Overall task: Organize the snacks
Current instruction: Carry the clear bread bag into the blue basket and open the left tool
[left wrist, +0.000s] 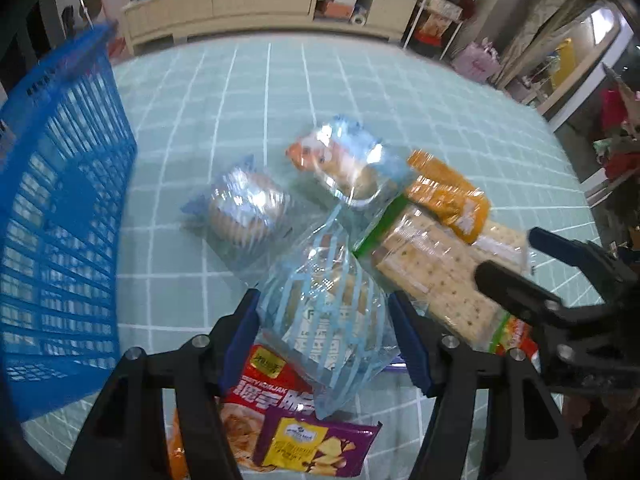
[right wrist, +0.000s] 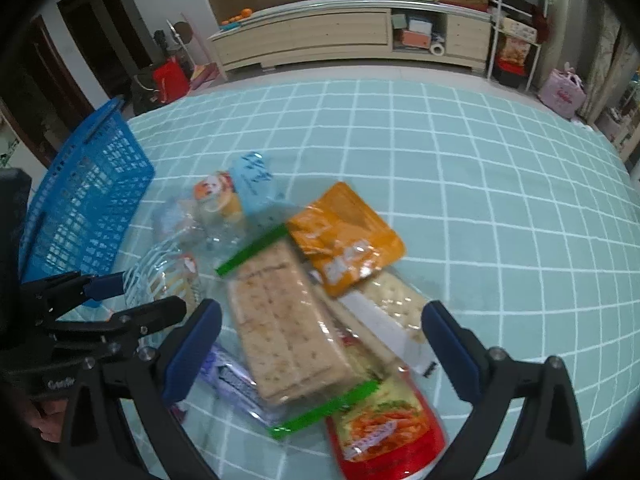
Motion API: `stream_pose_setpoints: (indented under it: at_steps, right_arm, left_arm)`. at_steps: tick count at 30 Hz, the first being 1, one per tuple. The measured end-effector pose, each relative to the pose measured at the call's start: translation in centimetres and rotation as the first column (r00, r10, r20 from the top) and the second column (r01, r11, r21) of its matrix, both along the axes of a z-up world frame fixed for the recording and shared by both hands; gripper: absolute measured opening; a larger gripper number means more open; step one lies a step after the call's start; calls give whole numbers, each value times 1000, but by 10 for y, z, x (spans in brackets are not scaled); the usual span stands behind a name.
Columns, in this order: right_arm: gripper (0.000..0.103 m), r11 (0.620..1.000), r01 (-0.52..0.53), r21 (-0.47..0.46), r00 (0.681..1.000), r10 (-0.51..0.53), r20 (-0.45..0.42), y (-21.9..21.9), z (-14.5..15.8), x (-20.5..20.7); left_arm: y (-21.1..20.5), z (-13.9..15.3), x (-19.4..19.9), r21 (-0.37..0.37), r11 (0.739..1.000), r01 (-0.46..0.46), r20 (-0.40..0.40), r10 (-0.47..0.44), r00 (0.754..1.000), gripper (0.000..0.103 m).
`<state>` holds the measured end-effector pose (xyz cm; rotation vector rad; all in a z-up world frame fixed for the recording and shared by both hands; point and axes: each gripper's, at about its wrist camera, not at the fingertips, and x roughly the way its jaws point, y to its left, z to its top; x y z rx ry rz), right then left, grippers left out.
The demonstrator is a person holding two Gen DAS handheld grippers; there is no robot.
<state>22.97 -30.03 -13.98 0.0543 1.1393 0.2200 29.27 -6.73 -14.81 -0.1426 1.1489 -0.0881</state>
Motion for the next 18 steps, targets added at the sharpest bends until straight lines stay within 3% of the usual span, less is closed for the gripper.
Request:
stream_pose_setpoints:
  at_steps: [4, 11, 18]
  right_arm:
    - [96, 1000, -21, 11, 999, 21, 28, 9, 12, 1]
    - [96, 999, -53, 4, 996, 53, 78, 27, 39, 11]
    - [96, 993, -119, -25, 990, 121, 71, 50, 25, 35]
  left_arm:
    - [3, 28, -12, 73, 997, 31, 105, -38, 994, 62]
    - [18, 73, -17, 122, 992, 39, 231, -66, 971, 62]
    - [70, 108, -29, 92, 994, -59, 323, 26, 946, 62]
